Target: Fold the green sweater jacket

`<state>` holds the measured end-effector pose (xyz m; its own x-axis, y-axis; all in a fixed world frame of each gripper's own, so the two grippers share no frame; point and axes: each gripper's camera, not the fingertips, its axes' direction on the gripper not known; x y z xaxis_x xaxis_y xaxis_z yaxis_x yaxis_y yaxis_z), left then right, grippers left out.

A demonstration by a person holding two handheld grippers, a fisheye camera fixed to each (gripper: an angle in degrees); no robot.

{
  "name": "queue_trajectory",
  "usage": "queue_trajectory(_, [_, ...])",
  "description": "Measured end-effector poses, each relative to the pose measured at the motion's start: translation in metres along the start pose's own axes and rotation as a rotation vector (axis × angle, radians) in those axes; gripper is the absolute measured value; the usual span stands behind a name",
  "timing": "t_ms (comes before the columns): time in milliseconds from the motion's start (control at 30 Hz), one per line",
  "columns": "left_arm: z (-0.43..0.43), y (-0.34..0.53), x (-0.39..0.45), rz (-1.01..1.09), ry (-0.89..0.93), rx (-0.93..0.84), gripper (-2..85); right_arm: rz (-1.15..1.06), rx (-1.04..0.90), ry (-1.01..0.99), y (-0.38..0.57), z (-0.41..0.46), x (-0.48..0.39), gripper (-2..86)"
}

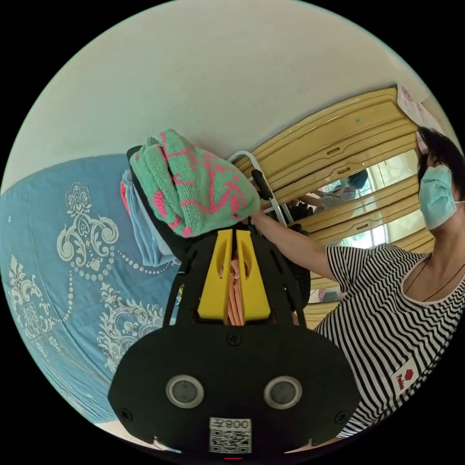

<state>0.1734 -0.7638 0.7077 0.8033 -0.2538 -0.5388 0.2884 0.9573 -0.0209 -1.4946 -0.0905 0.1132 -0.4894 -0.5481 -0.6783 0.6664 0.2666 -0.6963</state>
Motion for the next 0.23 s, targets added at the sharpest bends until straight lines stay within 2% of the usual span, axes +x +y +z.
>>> queue_trajectory(133, [-0.024, 0.024, -0.028, -0.087, 0.009, -0.008, 0.7, -0.075, -0.019, 0.297, -0.002, 0.025, -0.042, 11.9])
queue_trajectory(233, [-0.042, 0.039, -0.044, -0.121, 0.048, 0.002, 0.4, -0.046, 0.004, 0.27, 0.006, 0.011, -0.044, 7.8])
